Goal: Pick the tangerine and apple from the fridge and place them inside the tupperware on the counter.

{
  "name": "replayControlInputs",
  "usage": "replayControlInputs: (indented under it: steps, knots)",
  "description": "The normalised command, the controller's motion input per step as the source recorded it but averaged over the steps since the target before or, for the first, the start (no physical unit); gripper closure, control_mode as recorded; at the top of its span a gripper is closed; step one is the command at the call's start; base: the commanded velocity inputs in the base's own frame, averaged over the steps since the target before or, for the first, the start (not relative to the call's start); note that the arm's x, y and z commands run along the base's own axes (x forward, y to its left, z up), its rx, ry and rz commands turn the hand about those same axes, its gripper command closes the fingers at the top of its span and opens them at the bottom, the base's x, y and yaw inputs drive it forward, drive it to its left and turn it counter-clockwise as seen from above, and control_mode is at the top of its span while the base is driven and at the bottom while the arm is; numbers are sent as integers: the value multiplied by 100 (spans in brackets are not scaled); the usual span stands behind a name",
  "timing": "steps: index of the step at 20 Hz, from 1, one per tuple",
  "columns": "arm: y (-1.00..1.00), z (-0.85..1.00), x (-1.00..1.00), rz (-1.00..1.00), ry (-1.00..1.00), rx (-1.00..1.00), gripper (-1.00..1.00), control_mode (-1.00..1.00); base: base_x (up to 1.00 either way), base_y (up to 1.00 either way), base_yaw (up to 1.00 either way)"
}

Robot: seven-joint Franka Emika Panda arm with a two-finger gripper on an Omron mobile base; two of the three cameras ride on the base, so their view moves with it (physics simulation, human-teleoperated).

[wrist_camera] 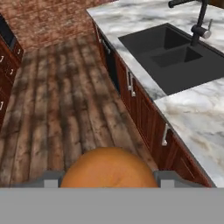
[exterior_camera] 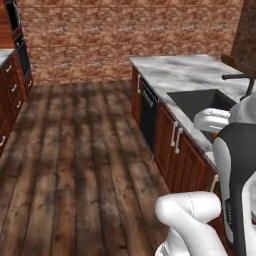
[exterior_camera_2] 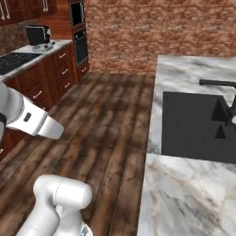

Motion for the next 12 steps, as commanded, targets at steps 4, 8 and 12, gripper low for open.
replayControlInputs:
  steps: [4, 8, 12]
  knots:
    - [0, 0, 0, 0, 0, 0, 100, 100, 77, 73, 0]
    - [0, 0, 0, 0, 0, 0, 100, 100, 73, 84, 2]
    - [0, 0, 0, 0, 0, 0, 100, 100, 99, 59, 11]
